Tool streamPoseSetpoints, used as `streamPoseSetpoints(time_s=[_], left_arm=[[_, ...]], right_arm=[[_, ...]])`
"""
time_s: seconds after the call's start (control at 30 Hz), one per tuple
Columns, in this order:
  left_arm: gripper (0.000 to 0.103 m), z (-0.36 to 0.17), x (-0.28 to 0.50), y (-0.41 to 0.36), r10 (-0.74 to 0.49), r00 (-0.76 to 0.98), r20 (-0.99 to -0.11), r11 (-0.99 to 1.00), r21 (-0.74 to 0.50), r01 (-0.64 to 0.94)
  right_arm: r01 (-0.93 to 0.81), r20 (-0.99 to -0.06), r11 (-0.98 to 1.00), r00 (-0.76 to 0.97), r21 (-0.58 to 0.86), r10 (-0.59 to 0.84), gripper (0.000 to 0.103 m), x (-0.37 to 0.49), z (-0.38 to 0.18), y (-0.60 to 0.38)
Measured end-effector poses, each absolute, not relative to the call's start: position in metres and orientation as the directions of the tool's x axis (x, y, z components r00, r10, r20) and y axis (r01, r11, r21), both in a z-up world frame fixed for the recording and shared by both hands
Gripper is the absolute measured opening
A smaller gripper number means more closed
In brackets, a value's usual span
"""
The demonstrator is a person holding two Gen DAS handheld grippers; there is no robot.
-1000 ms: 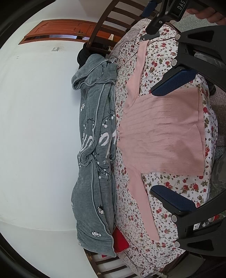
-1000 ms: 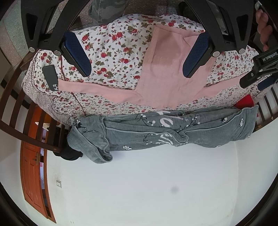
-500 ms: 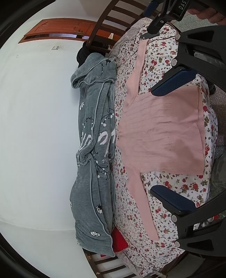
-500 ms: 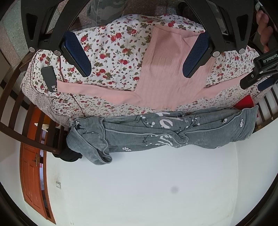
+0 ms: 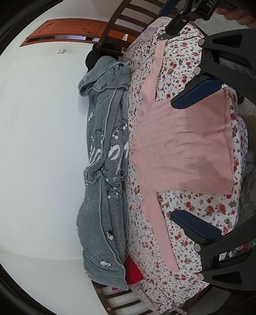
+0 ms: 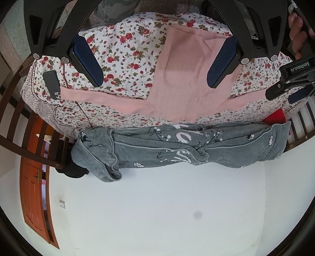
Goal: Fold small clothes
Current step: 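Grasp the sweater sleeve cuff with the left gripper and lift it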
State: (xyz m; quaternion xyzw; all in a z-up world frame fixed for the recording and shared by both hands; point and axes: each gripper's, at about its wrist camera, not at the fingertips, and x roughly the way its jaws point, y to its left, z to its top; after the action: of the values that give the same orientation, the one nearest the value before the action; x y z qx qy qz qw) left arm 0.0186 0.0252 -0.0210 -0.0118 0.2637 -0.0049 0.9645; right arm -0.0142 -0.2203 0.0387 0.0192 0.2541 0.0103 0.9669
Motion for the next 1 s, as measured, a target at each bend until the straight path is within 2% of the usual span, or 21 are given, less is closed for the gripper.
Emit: streamPoseSetpoints(time_s=[0.3,0.5,0.6,0.8,1.0], left_arm=[[0.103,-0.065,0.043,0.061,-0.021,0.832,-0.554,0.994,-0.098,-0.041],[0.103,-0.106,0.071,0.100,-0.023,0.790,-0.613,0.987,-0.138,-0.078],[0.102,-0.129,0.088,0.130,-0.017,0.765,-0.644,0.976,-0.176,-0.126],[0.096,-0.166,0.121,0.200,0.020,0.730,-0.683,0.933,-0.248,-0.259],[0.095,-0.182,0.150,0.275,0.050,0.736,-0.675,0.879,-0.320,-0.353]], right_arm=[[-0.077,-0.486,0.996,0.870,0.045,0.089,0.103,0.009,0.010,-0.197],[-0.079,-0.556,0.996,0.826,0.048,0.092,0.103,0.042,-0.024,-0.178],[-0.093,-0.588,0.992,0.799,0.082,0.123,0.103,0.057,-0.040,-0.174],[-0.092,-0.601,0.993,0.791,0.074,0.118,0.101,0.083,-0.066,-0.164],[-0.093,-0.629,0.992,0.767,0.082,0.124,0.099,0.106,-0.085,-0.164]])
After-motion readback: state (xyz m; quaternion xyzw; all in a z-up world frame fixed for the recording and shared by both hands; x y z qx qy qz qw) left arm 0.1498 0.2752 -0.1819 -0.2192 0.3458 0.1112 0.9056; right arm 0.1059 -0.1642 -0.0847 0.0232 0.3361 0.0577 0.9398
